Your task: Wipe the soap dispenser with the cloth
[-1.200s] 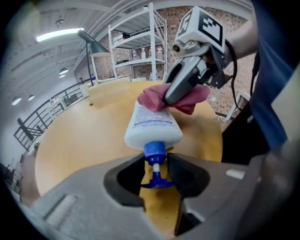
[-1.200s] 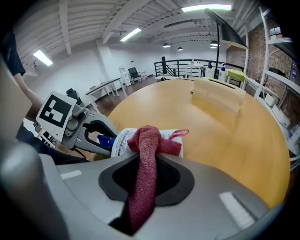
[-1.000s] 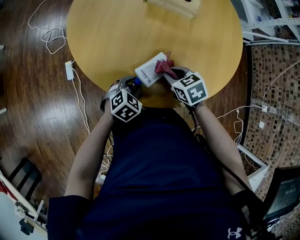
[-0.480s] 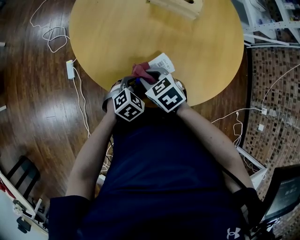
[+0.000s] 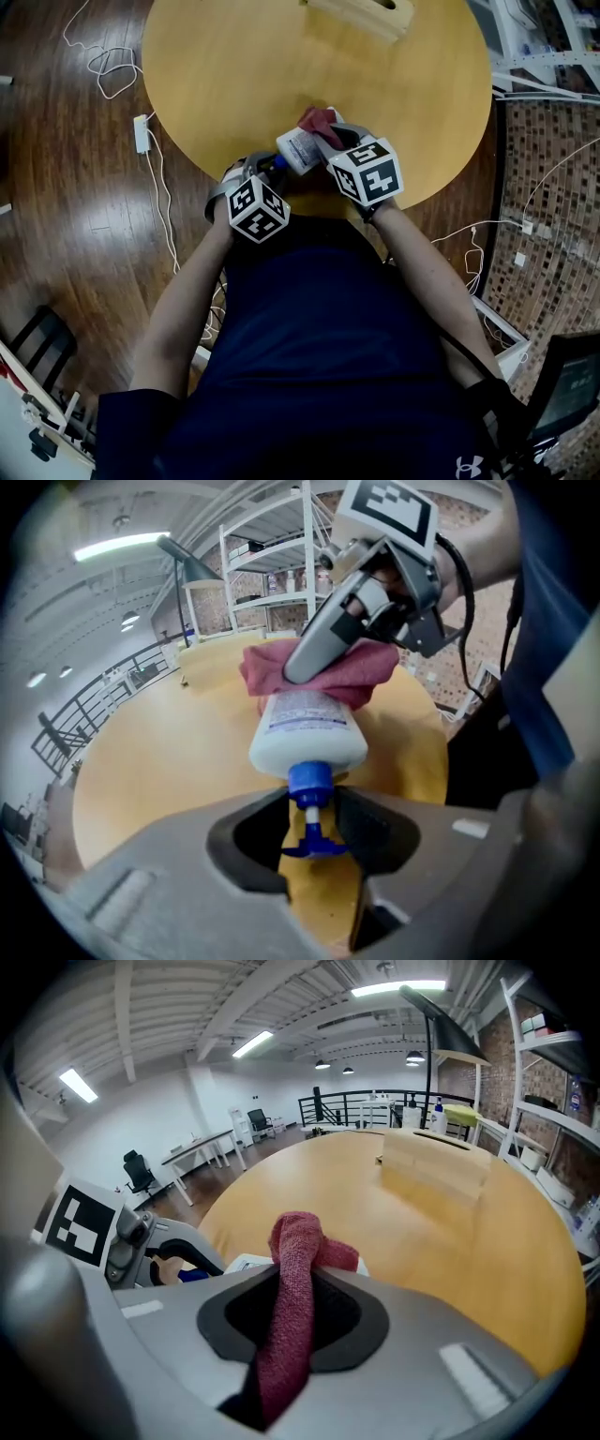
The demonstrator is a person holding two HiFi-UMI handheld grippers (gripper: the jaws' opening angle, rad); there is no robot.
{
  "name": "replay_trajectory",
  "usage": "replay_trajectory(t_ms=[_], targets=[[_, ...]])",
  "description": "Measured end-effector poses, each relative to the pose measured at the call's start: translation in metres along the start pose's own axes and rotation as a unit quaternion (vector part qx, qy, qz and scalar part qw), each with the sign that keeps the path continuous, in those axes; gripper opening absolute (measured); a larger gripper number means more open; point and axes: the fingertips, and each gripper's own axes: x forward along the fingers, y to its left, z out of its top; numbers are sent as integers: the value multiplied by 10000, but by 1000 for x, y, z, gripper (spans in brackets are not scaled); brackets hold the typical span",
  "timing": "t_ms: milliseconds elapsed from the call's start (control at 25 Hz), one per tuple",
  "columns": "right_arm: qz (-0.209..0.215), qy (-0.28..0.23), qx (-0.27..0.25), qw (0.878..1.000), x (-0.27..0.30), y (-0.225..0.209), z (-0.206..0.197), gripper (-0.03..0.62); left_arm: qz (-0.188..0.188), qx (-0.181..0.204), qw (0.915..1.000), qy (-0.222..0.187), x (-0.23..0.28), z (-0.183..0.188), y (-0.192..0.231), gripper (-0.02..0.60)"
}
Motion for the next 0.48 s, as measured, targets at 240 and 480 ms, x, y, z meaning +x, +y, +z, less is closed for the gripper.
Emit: replay_trajectory(t_ms=[240,480], targets=[[-129,-16,18,9999,0,-11,-2,72,-48,0,10000,14,-1,-8,0,152],[-297,-49,201,9993,-7,-30,-1,74,-36,-12,10000,43,-4,-10,-1,153]])
